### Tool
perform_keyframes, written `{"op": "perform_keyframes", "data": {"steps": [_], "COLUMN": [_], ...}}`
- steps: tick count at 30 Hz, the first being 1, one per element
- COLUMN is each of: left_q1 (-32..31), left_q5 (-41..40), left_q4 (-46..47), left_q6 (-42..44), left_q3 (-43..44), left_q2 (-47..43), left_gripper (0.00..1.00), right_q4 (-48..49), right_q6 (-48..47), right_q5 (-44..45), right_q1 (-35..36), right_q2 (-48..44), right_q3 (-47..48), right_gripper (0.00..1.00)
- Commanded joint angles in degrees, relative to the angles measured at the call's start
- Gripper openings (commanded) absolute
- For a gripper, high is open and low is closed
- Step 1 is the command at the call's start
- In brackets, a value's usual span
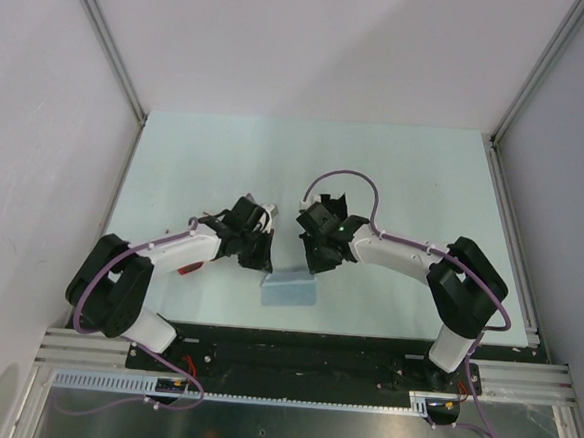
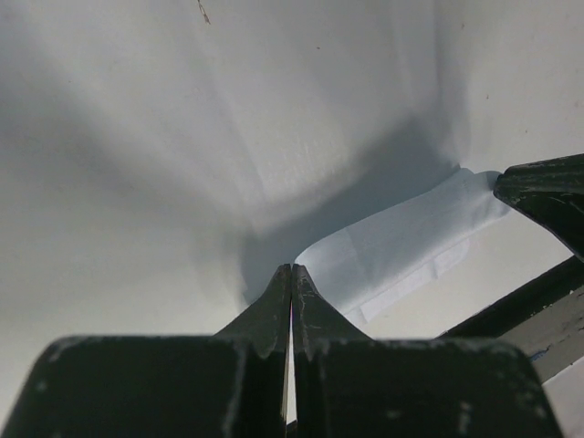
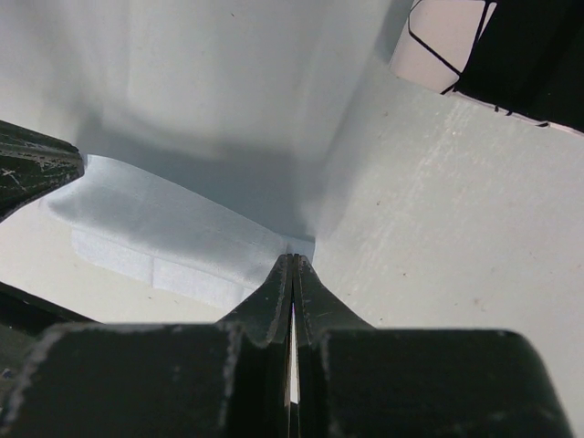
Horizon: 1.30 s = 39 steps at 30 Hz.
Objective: Organize the sunglasses
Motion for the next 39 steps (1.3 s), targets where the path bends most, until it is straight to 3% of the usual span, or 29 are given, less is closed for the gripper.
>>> {"op": "perform_keyframes", "data": {"steps": [1,6,14,20,24,25,32,35,36,39], "left_q1": [-0.56,-0.65,-0.73,-0.82,-0.82,-0.82,-0.82,-0.82,-0.82,-0.82], "left_q5": [0.26,0.35,-0.09,2.45,1.76,1.75,0.35,0.61,1.04,2.54], "left_q4": [-0.08,-0.08,-1.04,-1.31,-1.57,-1.66,-2.10,-2.01,-2.10,-2.01], "left_q6": [1.31,1.40,1.57,2.27,2.54,2.63,2.28,1.84,1.75,1.75], "left_q3": [-0.26,-0.17,-0.52,-0.34,-0.61,-0.61,0.36,1.41,1.76,2.64], "left_q2": [-1.52,-1.34,-1.25,-1.16,-2.39,-3.00,-2.84,-0.74,-0.03,2.25], "left_gripper": [0.00,0.01,0.09,0.31,0.50,0.51,0.51,0.41,0.31,0.22], "right_q4": [-0.03,0.50,0.77,0.33,0.41,0.24,1.20,2.87,3.31,4.46], "right_q6": [-0.66,-0.66,-0.92,-1.18,-1.63,-1.63,-1.27,-1.10,-1.01,-1.10], "right_q5": [1.60,1.69,0.55,0.46,0.29,0.29,-0.42,-1.46,-1.56,-3.40], "right_q1": [0.65,1.09,1.79,1.79,1.44,1.44,1.00,0.48,0.13,0.03], "right_q2": [-1.72,-1.37,-2.25,-2.60,-3.39,-3.83,-3.49,-1.73,-1.38,0.38], "right_q3": [-0.62,-0.89,-1.24,-1.41,-1.41,-1.41,-1.41,-1.41,-1.33,-1.32], "right_gripper": [0.00,0.01,0.15,0.23,0.32,0.32,0.34,0.24,0.22,0.18]}}
